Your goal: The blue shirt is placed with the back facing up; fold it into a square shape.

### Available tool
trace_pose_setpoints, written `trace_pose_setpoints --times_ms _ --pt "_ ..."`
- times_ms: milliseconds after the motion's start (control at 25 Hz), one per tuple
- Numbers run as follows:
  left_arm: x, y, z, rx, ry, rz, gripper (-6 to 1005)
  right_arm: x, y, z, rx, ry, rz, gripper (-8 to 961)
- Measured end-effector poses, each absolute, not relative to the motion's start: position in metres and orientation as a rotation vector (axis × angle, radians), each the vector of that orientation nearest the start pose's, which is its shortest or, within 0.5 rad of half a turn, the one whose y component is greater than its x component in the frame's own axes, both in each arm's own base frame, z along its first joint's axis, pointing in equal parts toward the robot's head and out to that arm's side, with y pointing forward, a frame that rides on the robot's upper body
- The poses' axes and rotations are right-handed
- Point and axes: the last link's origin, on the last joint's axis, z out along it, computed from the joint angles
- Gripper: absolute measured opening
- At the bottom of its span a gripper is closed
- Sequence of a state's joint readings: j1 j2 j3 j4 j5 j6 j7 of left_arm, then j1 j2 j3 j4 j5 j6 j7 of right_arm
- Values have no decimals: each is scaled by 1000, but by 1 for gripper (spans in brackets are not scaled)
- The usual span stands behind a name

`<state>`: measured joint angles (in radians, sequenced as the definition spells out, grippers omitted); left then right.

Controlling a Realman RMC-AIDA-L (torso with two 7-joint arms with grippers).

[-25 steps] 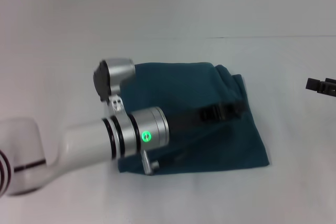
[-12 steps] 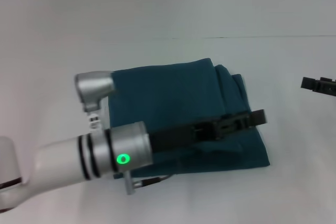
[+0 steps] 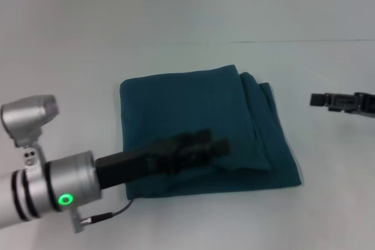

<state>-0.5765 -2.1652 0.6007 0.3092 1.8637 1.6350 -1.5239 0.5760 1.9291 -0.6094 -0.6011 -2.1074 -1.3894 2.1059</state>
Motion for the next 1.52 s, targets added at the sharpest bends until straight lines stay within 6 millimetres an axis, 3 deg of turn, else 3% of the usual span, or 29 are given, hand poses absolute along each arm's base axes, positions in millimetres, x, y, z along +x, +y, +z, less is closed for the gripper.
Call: trace_pose_setpoints --times_ms 200,480,880,1520 --pt "-237 284 -57 -2764 -944 -1104 934 294 378 35 -2284 1630 508 906" --pt "-245 279 -53 -2882 -712 -916 932 269 390 2 -2315 1637 489 905" --pt "-245 285 -47 -2888 -645 -867 930 252 402 -32 -2305 1582 419 905" --pt "-247 286 -45 -2883 -642 -853 926 244 407 -46 -2289 1559 412 787"
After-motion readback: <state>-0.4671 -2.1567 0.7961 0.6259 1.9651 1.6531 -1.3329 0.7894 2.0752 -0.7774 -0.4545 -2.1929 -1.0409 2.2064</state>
